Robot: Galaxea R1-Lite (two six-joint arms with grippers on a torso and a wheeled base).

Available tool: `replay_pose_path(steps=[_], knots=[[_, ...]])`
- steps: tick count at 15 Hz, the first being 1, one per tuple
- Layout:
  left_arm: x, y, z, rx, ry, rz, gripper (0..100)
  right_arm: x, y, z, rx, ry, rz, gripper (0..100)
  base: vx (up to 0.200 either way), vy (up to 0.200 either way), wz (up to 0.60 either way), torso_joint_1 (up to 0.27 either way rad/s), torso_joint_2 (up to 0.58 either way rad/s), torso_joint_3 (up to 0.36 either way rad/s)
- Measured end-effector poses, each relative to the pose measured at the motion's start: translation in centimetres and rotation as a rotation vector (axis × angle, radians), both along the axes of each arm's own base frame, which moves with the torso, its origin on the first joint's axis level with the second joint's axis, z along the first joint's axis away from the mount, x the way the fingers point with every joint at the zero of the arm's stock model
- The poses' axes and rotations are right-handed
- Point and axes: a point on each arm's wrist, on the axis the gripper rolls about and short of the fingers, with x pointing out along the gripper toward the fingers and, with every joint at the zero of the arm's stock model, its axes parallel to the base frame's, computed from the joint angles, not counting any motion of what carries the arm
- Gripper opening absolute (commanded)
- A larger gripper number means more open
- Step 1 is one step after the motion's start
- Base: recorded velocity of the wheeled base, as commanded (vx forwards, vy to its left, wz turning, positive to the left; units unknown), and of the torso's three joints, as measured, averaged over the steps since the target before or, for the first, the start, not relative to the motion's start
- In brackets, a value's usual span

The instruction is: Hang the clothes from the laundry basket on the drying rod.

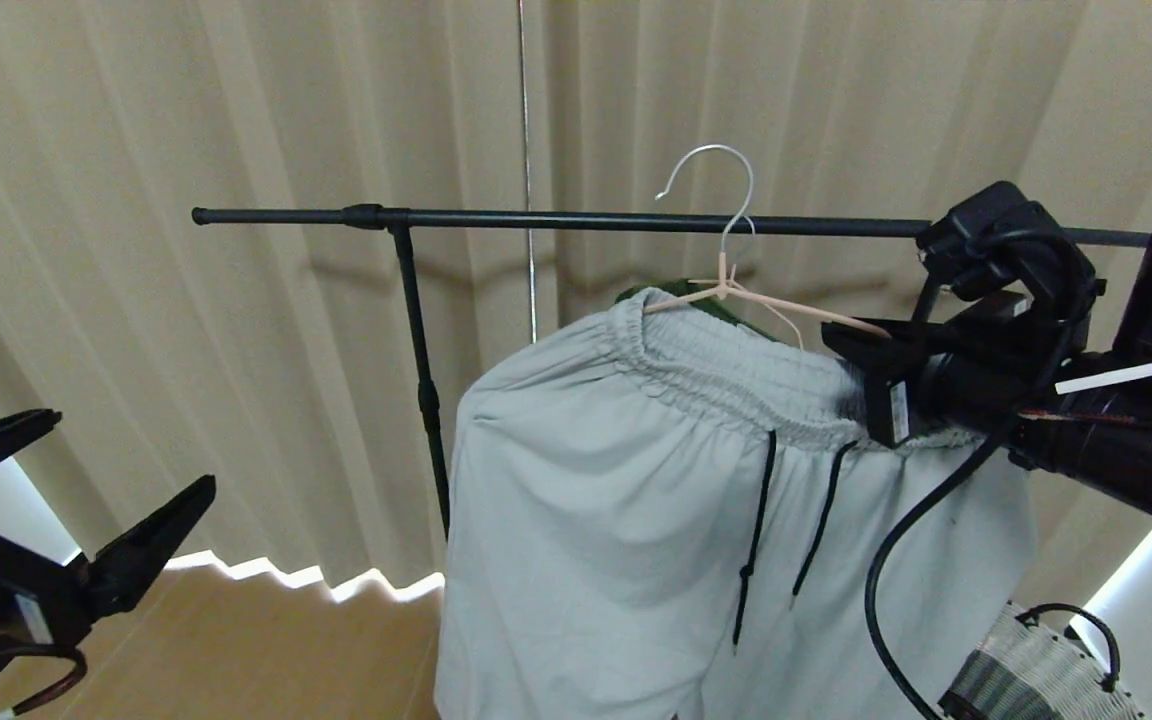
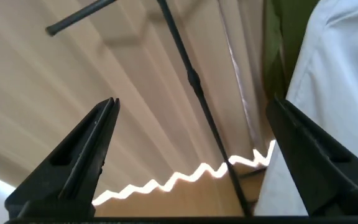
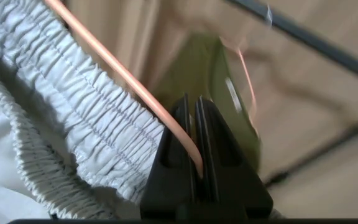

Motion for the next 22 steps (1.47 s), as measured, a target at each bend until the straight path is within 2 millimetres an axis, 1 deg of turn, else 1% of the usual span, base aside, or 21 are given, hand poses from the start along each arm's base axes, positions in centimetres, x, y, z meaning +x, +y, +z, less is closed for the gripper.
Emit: replay_pose_path(steps=[2,4,6,9,12,15,17,22], knots=[[-1.9,0.5,-0.2,-0.053,0.07,0.017,100,-0.3,-0.2,-0.7,-0.017,0.019,-0.027,0,0.0,0.0,0.0,0.0,0.0,0.0],[-3.8,1.0,-1.1,-0.166,0.176,0.042,100,-0.6,-0.5,-1.5,-0.041,0.041,-0.072,0,0.0,0.0,0.0,0.0,0.0,0.0],[-4.9,1.3,-1.4,-0.236,0.168,0.047,100,-0.8,-0.7,-2.3,-0.06,0.061,-0.096,0,0.0,0.0,0.0,0.0,0.0,0.0],[-5.8,1.5,-2.2,-0.255,0.132,0.033,100,-1.2,-1.0,-3.5,-0.086,0.096,-0.117,0,0.0,0.0,0.0,0.0,0.0,0.0],[-6.6,1.7,-2.6,-0.252,0.089,0.02,100,-1.2,-1.4,-4.1,-0.084,0.119,-0.136,0,0.0,0.0,0.0,0.0,0.0,0.0],[-6.9,1.7,-2.5,-0.253,0.064,0.014,100,-1.0,-1.5,-4.2,-0.076,0.125,-0.144,0,0.0,0.0,0.0,0.0,0.0,0.0],[-6.9,1.8,-2.2,-0.258,0.051,0.013,100,-0.5,-1.7,-4.1,-0.064,0.126,-0.164,0,0.0,0.0,0.0,0.0,0.0,0.0],[-7.0,1.8,-2.2,-0.257,0.049,0.011,100,1.0,-1.7,-3.9,-0.018,0.13,-0.215,0,0.2,0.0,0.0,-0.003,0.01,0.001]])
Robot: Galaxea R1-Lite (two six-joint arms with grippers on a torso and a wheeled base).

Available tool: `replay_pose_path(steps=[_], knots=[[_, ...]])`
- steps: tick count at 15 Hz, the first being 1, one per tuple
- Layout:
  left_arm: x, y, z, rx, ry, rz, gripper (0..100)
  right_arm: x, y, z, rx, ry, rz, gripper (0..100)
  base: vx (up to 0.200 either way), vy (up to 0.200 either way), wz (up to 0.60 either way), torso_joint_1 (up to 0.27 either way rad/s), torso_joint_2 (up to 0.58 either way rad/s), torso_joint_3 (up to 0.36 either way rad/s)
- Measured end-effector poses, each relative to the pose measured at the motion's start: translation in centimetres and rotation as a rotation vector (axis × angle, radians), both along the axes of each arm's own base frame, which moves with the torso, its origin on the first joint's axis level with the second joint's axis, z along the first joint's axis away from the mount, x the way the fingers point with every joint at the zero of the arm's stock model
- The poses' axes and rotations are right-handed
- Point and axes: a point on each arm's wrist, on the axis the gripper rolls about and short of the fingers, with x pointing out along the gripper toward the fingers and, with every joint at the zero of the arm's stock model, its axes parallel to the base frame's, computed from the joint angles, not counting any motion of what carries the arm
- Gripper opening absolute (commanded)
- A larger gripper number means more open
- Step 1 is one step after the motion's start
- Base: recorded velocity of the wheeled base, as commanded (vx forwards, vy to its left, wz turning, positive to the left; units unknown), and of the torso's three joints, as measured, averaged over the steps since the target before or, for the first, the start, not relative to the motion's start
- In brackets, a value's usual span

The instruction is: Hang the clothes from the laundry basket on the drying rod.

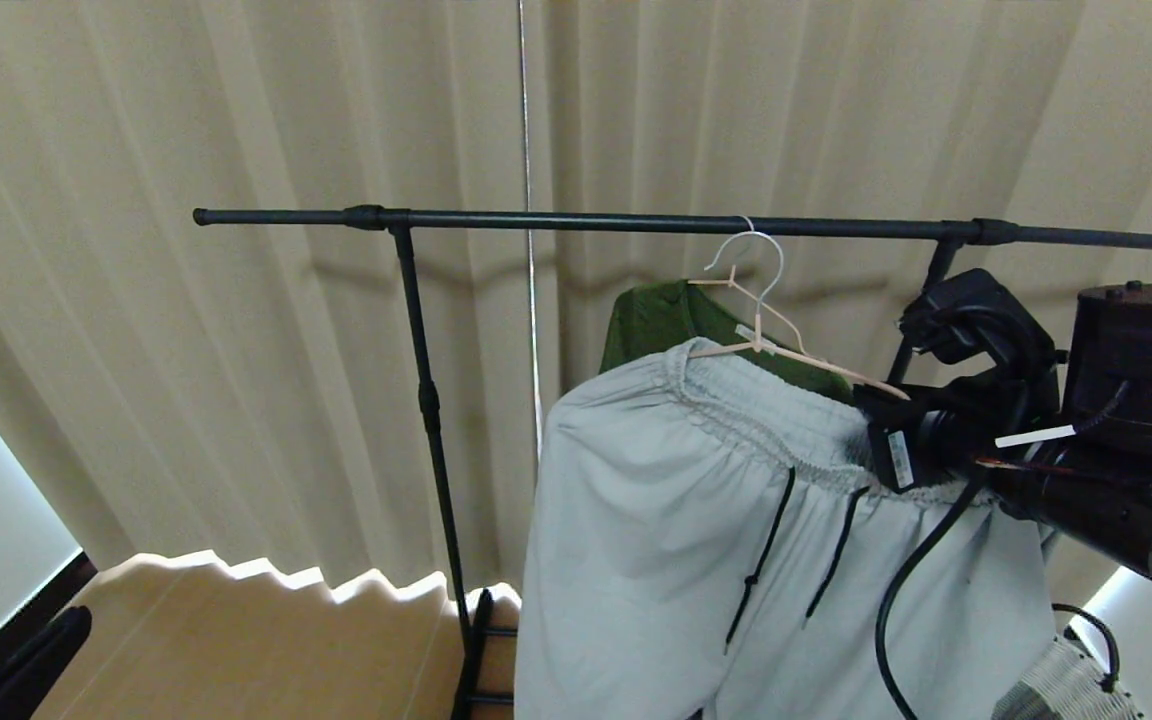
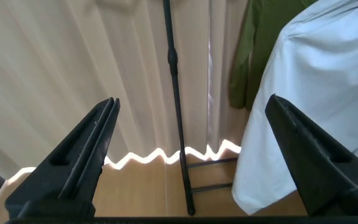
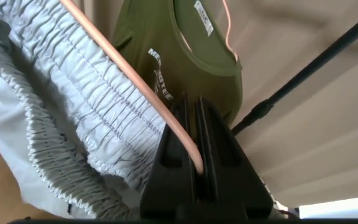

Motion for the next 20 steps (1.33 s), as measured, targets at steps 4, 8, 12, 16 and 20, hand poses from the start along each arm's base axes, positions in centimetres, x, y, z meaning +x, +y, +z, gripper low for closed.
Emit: replay_pose_path(steps=[4,8,12,16,20], knots=[[-0.1,0.0,0.0,-0.001,-0.002,0.0,100,0.4,0.1,0.1,0.002,-0.004,-0.008,0,0.2,0.0,0.0,0.004,0.0,0.005],[-0.2,0.1,0.0,0.01,-0.013,-0.002,100,0.7,-0.1,0.3,0.005,-0.009,-0.019,0,0.2,0.0,0.0,0.005,0.0,0.002],[-0.3,0.1,-0.3,0.018,-0.008,-0.003,100,0.9,-0.1,0.4,0.006,-0.012,-0.022,0,0.1,0.0,0.0,0.004,0.0,0.0],[-0.5,0.1,-1.0,0.063,-0.003,-0.028,100,2.1,0.4,0.5,0.003,-0.024,-0.09,0,0.0,0.0,0.0,0.0,0.0,0.0],[-0.7,0.1,-1.1,0.06,-0.011,-0.037,100,4.5,1.5,0.1,-0.011,-0.03,-0.156,0,0.0,0.0,0.0,0.0,0.0,0.0]])
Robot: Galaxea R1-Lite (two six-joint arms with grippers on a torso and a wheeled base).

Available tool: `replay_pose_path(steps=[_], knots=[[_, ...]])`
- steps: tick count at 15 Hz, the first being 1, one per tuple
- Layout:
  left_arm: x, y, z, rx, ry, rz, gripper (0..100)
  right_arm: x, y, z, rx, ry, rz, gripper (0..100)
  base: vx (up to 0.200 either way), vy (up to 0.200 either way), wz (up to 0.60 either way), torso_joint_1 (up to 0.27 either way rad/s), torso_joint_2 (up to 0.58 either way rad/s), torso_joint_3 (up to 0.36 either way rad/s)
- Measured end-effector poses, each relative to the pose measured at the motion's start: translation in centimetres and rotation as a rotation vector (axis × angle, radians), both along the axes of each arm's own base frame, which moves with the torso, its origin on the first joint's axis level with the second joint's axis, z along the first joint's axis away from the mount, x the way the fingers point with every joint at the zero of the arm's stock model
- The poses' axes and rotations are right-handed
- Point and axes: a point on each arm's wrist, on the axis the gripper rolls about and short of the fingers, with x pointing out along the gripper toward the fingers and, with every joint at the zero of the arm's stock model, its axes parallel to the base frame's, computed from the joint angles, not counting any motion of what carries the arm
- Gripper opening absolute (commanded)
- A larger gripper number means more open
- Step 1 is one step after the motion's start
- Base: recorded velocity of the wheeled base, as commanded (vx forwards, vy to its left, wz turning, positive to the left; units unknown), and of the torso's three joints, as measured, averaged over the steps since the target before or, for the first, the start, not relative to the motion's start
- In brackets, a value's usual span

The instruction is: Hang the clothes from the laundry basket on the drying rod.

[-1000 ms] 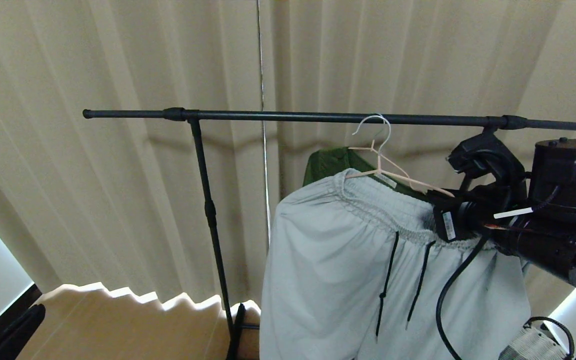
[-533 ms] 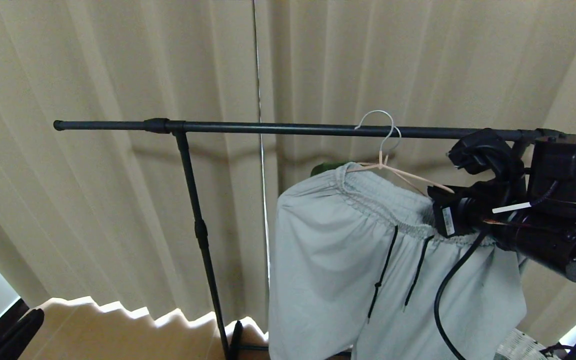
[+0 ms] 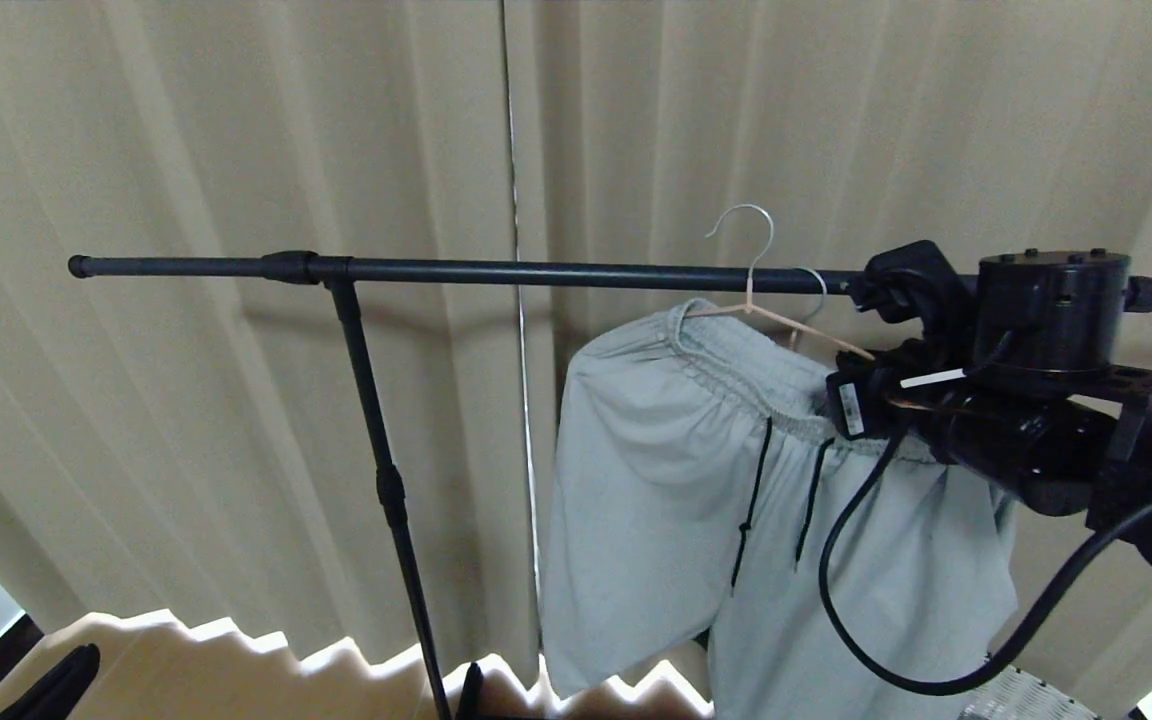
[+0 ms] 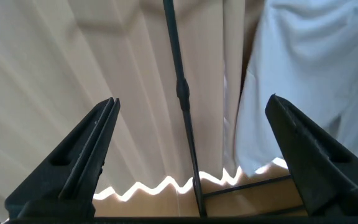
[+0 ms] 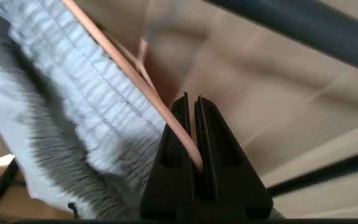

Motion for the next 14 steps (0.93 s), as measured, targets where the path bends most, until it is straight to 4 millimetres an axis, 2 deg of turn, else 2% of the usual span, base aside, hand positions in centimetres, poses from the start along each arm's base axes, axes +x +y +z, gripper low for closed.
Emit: replay_pose_path(steps=[3,6,9,14], knots=[[0.0,0.0,0.0,-0.001,-0.002,-0.002,100,1.8,1.0,-0.8,-0.014,0.01,-0.021,0,0.0,0.0,0.0,0.0,0.0,0.0],[0.0,0.0,0.0,0.0,-0.001,-0.003,100,2.9,1.8,-1.8,-0.029,0.028,-0.026,0,0.0,0.0,0.0,0.0,0.0,0.0],[0.0,0.0,0.0,0.001,0.0,-0.003,100,2.9,3.0,-2.7,-0.042,0.049,0.002,0,0.0,0.0,0.0,0.0,0.0,0.0],[0.0,0.0,-0.1,0.001,0.004,-0.012,100,3.3,4.1,-2.9,-0.044,0.05,0.026,0,0.0,0.0,0.0,0.0,0.0,0.0]])
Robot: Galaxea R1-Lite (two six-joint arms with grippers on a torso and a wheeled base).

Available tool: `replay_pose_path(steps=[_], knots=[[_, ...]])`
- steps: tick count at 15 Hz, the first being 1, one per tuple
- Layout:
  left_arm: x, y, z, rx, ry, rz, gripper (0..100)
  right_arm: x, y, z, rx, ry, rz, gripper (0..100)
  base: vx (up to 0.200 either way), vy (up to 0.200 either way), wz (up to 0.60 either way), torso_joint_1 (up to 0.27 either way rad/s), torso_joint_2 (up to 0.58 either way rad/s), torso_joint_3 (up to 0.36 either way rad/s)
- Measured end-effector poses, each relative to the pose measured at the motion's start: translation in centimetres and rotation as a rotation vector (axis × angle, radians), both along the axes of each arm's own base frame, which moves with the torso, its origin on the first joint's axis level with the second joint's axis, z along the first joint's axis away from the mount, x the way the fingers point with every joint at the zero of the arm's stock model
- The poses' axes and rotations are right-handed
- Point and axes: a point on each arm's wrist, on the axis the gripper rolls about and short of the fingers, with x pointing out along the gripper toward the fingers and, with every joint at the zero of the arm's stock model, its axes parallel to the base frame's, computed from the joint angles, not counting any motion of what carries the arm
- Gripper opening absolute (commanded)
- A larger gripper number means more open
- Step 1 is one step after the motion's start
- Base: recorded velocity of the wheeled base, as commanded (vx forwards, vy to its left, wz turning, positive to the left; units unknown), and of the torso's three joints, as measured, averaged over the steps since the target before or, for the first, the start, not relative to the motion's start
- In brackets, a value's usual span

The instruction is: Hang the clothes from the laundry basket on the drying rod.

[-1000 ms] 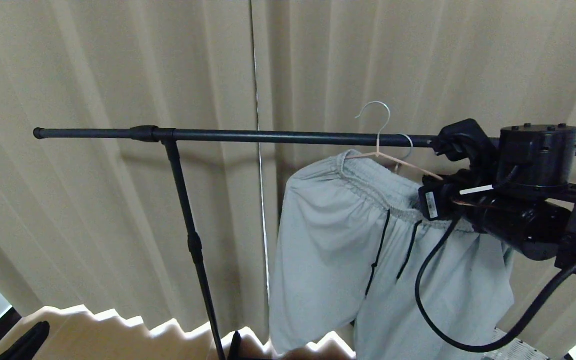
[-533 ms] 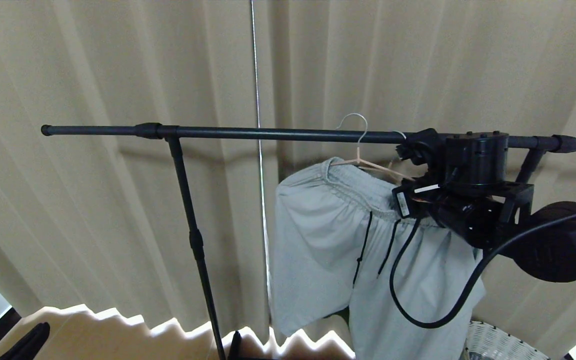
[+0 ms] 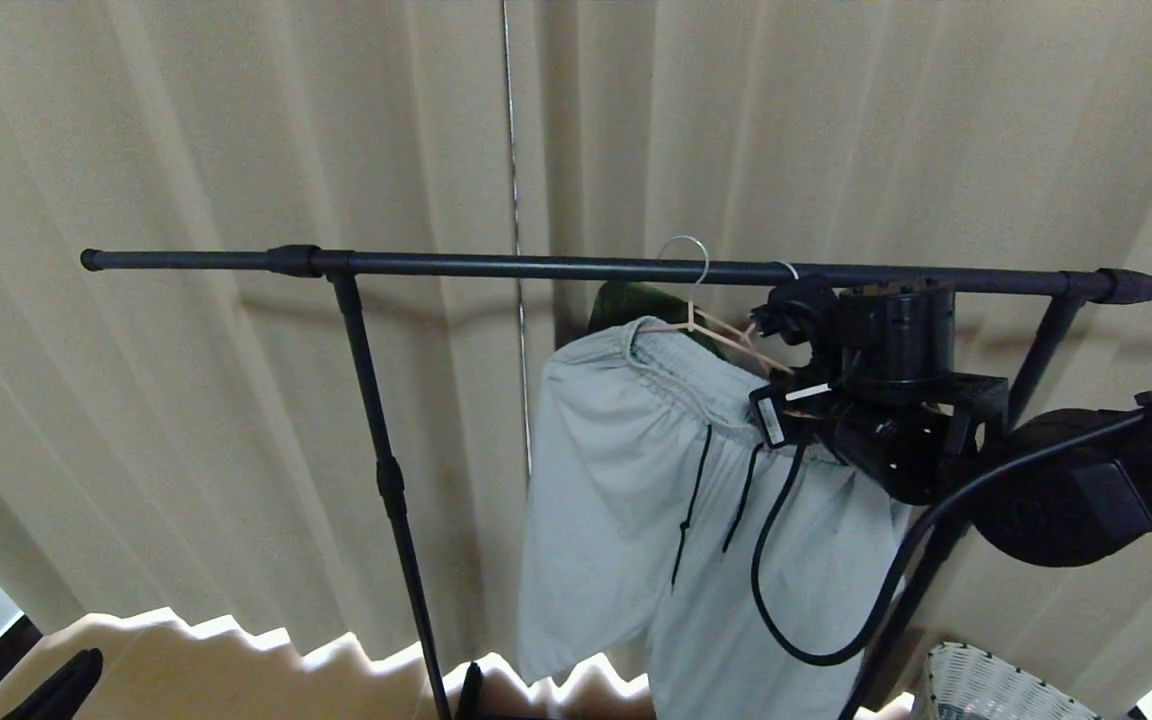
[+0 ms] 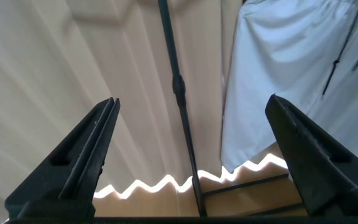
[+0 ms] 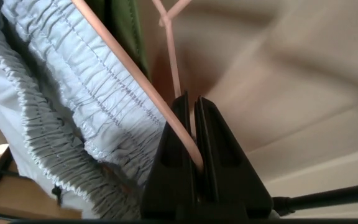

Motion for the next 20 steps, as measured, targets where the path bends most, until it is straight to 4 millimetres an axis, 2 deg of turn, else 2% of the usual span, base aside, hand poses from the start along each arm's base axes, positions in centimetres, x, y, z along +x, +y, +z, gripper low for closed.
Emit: replay_pose_path(steps=[6,12,13,20], knots=[[0.0,0.0,-0.2,0.001,0.006,-0.004,100,0.9,1.3,-0.6,-0.008,0.008,0.017,0,0.0,0.0,0.0,0.0,0.0,0.0],[0.0,0.0,-0.2,0.002,0.008,-0.006,100,1.1,1.6,-1.4,-0.021,0.029,0.022,0,0.0,0.0,0.0,0.0,0.0,0.0],[0.0,0.0,-0.2,0.002,0.008,-0.006,100,1.1,1.5,-1.4,-0.021,0.031,0.022,100,0.0,0.0,0.0,0.0,0.0,0.0],[0.0,0.0,-0.2,0.002,0.007,-0.004,100,0.8,1.4,-1.1,0.045,0.027,0.012,100,0.0,0.0,0.0,0.0,0.0,0.0]])
